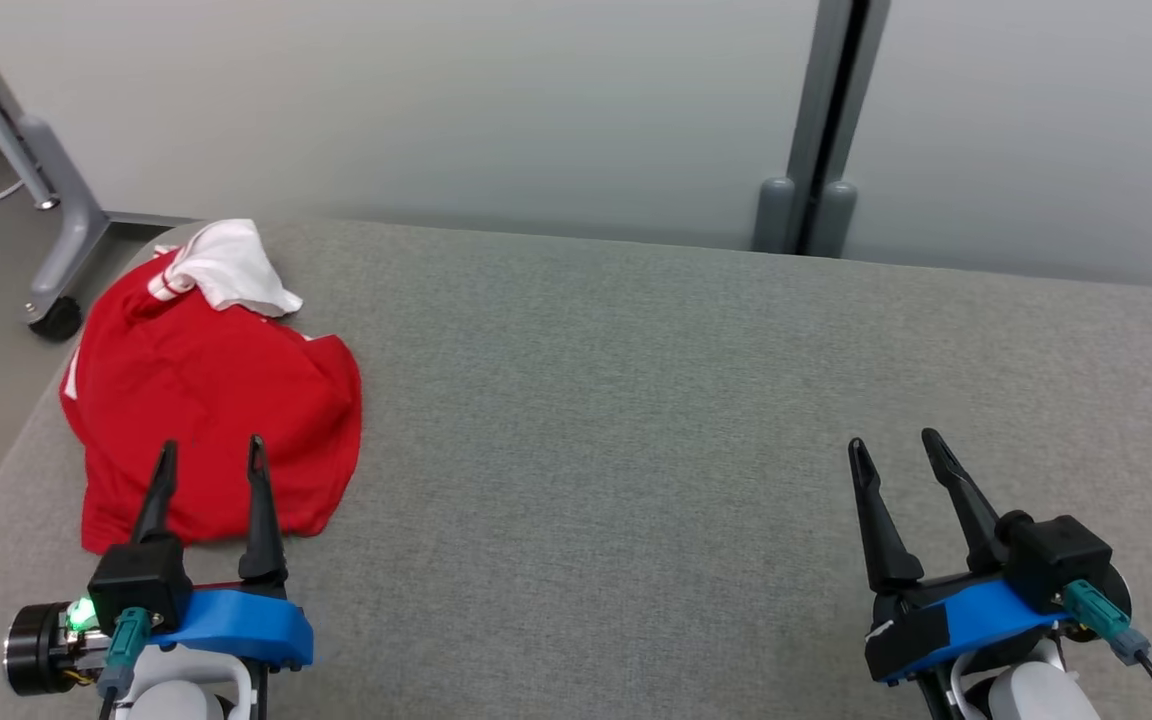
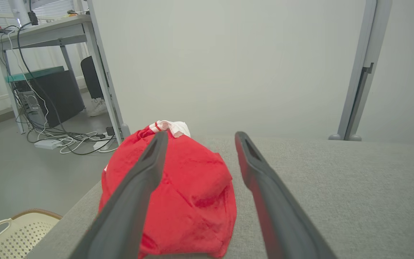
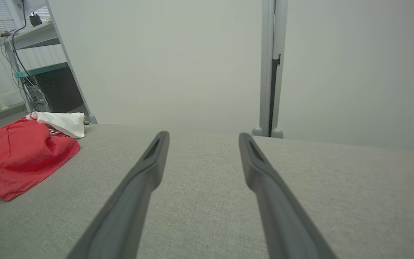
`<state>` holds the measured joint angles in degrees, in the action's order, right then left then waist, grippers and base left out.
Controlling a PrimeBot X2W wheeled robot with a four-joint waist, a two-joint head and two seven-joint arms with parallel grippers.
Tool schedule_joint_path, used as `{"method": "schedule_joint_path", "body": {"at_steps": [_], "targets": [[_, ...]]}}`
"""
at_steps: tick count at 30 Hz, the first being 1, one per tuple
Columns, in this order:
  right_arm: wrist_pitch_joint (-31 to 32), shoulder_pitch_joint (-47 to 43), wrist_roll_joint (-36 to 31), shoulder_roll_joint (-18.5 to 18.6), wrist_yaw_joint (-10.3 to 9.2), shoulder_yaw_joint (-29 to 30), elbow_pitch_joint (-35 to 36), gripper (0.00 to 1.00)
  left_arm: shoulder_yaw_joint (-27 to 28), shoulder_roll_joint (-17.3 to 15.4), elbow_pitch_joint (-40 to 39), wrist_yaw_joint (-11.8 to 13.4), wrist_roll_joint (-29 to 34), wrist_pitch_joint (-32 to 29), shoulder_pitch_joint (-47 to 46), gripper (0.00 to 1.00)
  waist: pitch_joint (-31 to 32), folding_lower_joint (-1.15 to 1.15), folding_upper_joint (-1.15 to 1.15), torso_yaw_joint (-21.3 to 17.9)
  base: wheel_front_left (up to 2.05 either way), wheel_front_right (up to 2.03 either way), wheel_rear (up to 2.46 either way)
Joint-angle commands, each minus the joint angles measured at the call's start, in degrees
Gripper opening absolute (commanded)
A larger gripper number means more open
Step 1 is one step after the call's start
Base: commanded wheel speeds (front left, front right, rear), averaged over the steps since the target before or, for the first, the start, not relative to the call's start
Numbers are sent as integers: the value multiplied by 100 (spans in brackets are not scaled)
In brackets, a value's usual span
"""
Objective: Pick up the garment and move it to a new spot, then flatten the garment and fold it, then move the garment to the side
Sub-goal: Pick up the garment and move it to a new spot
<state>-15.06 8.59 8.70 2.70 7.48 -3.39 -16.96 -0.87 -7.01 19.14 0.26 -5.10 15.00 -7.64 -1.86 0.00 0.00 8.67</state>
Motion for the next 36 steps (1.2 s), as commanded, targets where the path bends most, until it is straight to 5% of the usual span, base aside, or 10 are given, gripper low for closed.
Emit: {"method": "schedule_joint_path", "body": {"at_steps": [1,23,36], "targets": [[-19,61,-40,34,3,-10,-24,100,40,-49,-23,38,-41,28,-81,100,-84,0,0,229,0,0,0],[-18,140,-45,35,3,-98,-165,100,320,-137,-114,133,-228,28,112,100,-129,0,0,1586,0,0,0],[-18,386,-145,35,3,-203,-318,100,745,-383,-379,149,-406,25,-21,100,-320,0,0,1371,0,0,0]]}}
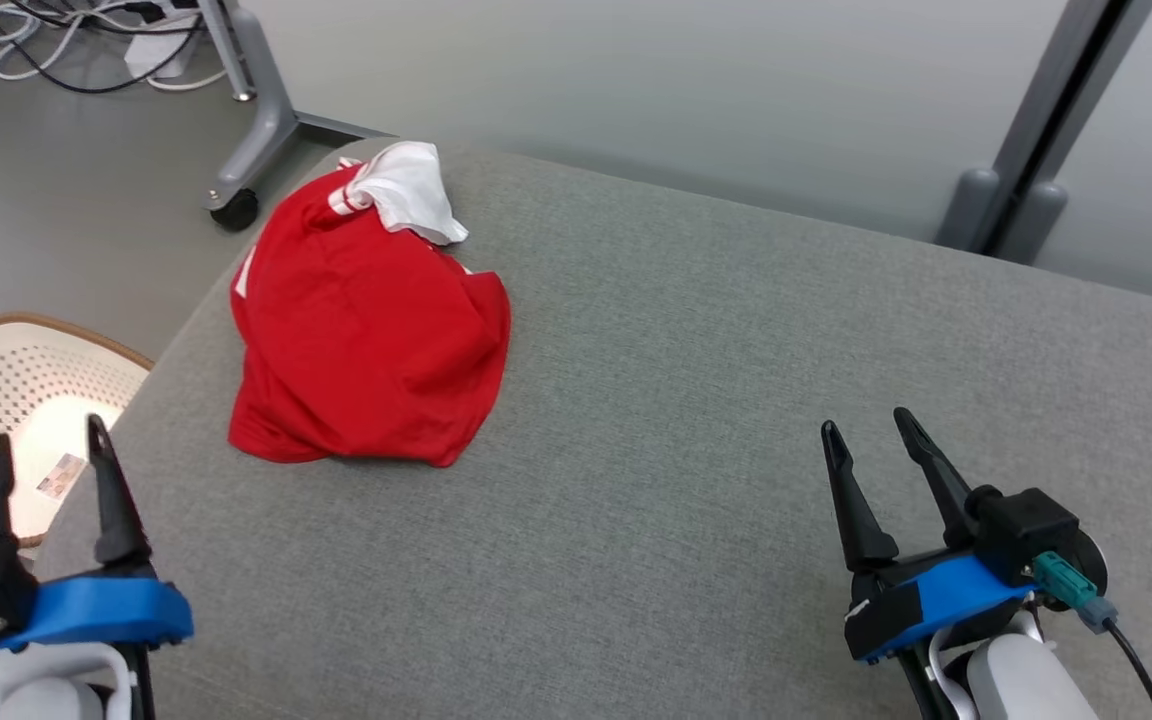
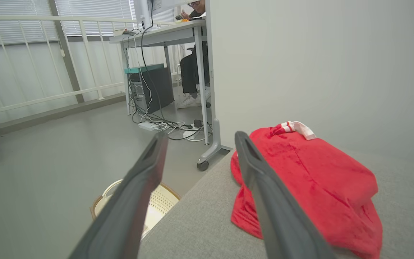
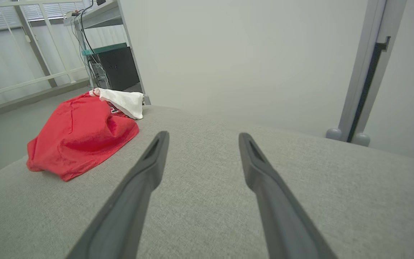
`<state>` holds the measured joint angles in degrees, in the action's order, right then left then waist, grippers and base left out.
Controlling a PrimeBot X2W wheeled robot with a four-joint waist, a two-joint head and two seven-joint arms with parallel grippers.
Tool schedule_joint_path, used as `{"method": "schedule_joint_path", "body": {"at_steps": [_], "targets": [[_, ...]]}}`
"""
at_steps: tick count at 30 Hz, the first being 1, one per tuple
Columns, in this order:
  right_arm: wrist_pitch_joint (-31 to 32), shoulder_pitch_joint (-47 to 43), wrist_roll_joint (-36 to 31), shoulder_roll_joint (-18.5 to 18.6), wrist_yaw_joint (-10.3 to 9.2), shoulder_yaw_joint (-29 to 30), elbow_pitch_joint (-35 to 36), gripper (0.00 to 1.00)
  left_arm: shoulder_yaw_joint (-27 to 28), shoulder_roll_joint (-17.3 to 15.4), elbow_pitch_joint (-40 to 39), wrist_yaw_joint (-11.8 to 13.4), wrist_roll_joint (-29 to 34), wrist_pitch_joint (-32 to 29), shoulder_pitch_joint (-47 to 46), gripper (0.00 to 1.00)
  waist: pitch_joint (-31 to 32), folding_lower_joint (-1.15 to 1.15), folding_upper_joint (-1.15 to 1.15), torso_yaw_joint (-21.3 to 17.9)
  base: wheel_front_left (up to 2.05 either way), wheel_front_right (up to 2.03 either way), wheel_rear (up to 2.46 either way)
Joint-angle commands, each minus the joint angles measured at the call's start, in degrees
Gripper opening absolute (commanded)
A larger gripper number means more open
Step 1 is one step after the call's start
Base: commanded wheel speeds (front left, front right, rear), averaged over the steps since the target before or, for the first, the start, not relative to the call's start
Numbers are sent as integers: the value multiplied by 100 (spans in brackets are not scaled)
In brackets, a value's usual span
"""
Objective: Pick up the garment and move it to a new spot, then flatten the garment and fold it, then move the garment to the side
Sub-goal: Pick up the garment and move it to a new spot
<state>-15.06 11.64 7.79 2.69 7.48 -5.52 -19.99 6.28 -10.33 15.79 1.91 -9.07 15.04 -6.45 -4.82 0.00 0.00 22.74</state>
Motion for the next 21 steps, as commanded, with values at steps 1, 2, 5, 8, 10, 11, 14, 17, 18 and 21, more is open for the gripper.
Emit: {"method": "schedule_joint_path", "body": {"at_steps": [1,2,5,8,10,11,14,17,18,21], "targets": [[-18,118,-83,35,2,15,-4,100,88,-94,-82,-23,-38,21,-199,100,-77,0,0,-103,0,0,0],[-18,149,-114,36,2,32,8,100,140,-137,-98,-25,-49,19,-256,100,-131,0,0,-166,0,0,0],[2,252,-222,35,3,84,71,100,257,-312,-130,-95,-122,19,-547,100,-337,0,0,-376,0,0,0],[49,374,-347,35,3,93,189,100,403,-487,-90,-150,-209,18,-881,100,-615,0,0,-623,0,0,0],[62,438,-437,33,3,139,255,100,497,-573,-63,-208,-293,20,-1148,100,-780,0,0,-773,0,0,0],[72,481,-469,35,2,141,304,100,536,-667,-11,-244,-307,19,-1249,100,-870,0,0,-866,0,0,0],[106,606,-588,33,2,204,450,100,633,-878,137,-346,-411,16,-1630,100,-1142,0,0,-1119,0,0,0],[142,704,-715,33,2,281,626,100,722,-1150,438,-453,-523,-14,-2076,100,-1415,0,0,-1347,0,0,0],[159,739,-745,34,2,280,695,100,745,-1259,552,-479,-546,-43,-2214,100,-1507,0,0,-1428,0,0,0],[194,818,-824,33,2,366,867,100,738,-1491,930,-604,-640,-155,-2616,100,-1744,0,0,-1621,0,0,0]]}}
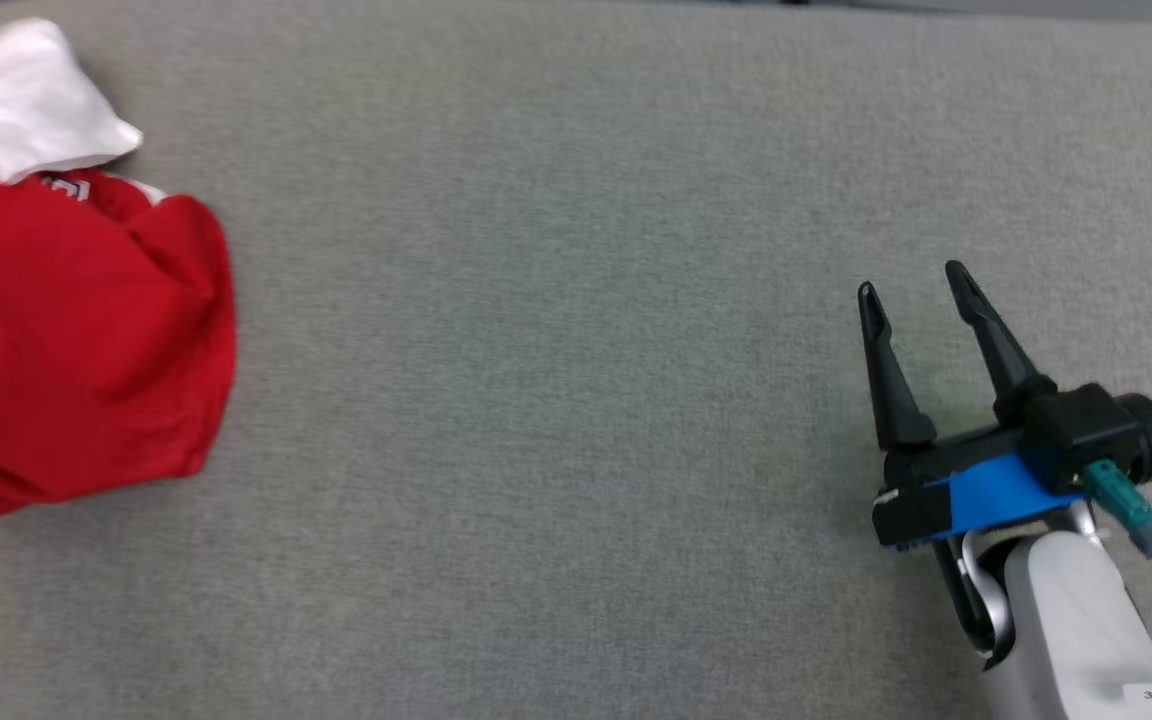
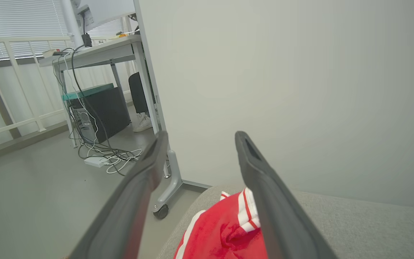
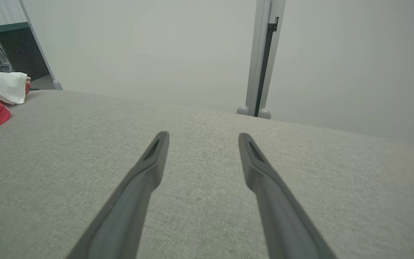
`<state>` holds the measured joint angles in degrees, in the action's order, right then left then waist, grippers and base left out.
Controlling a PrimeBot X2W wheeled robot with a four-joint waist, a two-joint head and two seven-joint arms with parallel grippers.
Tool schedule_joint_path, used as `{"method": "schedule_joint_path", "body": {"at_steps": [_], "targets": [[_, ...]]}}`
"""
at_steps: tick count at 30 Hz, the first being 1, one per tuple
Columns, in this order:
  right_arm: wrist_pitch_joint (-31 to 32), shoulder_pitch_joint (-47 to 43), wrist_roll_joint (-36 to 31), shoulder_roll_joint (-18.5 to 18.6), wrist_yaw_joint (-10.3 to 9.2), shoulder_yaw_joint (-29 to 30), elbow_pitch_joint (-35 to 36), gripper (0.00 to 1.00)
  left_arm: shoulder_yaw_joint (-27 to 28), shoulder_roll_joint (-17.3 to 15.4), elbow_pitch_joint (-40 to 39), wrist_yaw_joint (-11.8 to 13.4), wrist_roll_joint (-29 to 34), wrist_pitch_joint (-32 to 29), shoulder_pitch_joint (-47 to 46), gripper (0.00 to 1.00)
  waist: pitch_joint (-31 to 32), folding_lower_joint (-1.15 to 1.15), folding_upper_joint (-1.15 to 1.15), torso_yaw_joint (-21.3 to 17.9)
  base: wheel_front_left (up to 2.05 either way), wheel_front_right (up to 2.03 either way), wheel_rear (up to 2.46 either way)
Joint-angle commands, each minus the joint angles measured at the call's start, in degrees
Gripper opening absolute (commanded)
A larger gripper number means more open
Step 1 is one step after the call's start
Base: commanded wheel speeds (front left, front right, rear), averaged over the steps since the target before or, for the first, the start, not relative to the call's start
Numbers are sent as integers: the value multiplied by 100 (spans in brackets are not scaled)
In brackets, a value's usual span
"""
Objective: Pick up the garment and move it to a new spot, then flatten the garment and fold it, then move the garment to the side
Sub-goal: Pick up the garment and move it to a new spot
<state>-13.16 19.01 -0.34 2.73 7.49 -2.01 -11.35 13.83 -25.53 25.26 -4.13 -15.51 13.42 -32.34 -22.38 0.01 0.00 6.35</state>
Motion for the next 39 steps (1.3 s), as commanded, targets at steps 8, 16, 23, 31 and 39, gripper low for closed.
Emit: {"method": "schedule_joint_path", "body": {"at_steps": [8,16,23,31,39], "targets": [[162,83,-121,26,1,143,354,100,-203,-375,1069,-203,-178,-469,-625,100,-414,-1,0,-258,0,0,0],[187,81,-234,26,1,194,450,100,-703,-238,2147,-333,-496,-1180,-883,100,-479,-1,0,-247,0,0,0],[129,209,-221,27,1,131,298,100,-1031,-86,2677,-350,-926,-1774,-891,100,-442,-1,0,-302,0,0,0],[32,191,-128,26,1,93,108,100,-1418,-436,2599,-335,-1066,-1290,-930,0,-189,-1,0,-367,0,0,0],[-76,56,114,27,1,17,-133,100,-1705,-759,2345,-336,-985,-617,-1186,0,261,-1,0,-429,0,0,0]]}}
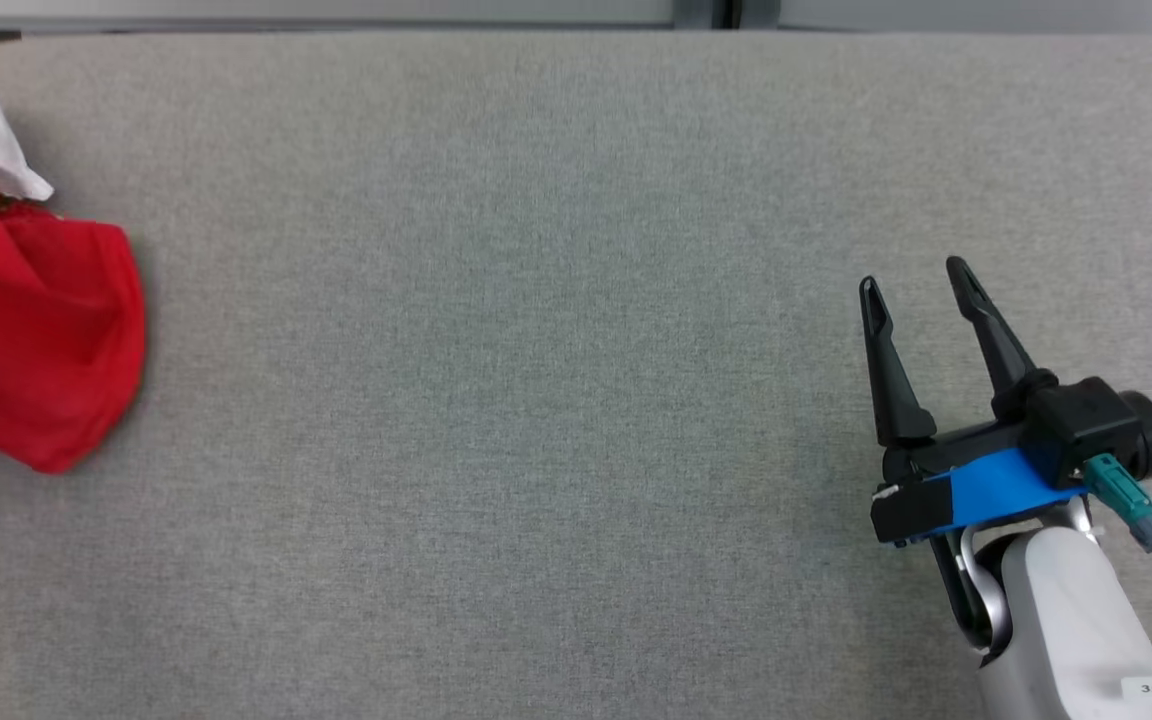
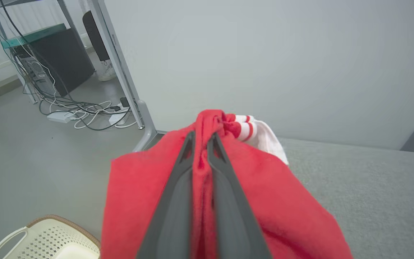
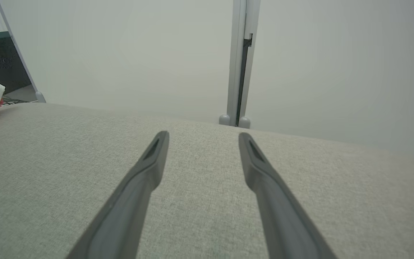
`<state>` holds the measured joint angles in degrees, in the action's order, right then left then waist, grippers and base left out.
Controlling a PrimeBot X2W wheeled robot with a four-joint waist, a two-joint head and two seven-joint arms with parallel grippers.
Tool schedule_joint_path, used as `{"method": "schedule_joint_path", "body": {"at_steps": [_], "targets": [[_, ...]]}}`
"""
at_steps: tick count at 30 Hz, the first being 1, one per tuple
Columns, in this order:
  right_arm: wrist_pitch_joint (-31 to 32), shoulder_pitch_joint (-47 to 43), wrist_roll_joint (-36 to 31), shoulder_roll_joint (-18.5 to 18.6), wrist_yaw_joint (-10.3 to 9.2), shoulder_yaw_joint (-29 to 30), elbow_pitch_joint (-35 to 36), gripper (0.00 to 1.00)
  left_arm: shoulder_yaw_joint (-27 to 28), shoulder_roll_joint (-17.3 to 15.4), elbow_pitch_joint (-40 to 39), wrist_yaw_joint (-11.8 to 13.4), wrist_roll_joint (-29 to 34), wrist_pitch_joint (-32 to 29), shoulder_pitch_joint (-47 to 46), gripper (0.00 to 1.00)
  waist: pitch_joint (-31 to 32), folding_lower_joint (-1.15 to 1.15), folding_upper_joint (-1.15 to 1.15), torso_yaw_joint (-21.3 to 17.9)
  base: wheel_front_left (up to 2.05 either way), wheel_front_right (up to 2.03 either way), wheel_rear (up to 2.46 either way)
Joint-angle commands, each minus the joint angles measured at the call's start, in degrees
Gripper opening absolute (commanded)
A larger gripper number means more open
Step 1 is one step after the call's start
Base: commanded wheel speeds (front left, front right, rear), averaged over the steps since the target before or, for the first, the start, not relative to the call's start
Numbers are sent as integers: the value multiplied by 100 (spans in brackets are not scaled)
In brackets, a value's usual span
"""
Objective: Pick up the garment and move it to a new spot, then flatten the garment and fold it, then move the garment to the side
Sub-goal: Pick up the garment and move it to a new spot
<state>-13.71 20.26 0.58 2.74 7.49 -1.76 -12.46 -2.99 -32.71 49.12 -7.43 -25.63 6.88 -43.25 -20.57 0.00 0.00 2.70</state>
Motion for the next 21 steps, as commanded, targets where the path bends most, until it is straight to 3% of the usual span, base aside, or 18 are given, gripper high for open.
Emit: {"method": "schedule_joint_path", "body": {"at_steps": [1,11,21], "targets": [[-51,-94,87,26,1,-18,-88,100,-112,-79,-180,-5,55,165,-198,0,217,0,0,-84,0,0,0],[-136,-234,384,26,1,-41,-323,100,-511,-187,-1393,18,310,273,-670,0,718,0,0,-311,0,0,0],[-154,-389,715,26,1,-186,-197,100,-946,-11,-3534,152,474,-473,-973,0,889,0,0,-1022,0,0,0]]}}
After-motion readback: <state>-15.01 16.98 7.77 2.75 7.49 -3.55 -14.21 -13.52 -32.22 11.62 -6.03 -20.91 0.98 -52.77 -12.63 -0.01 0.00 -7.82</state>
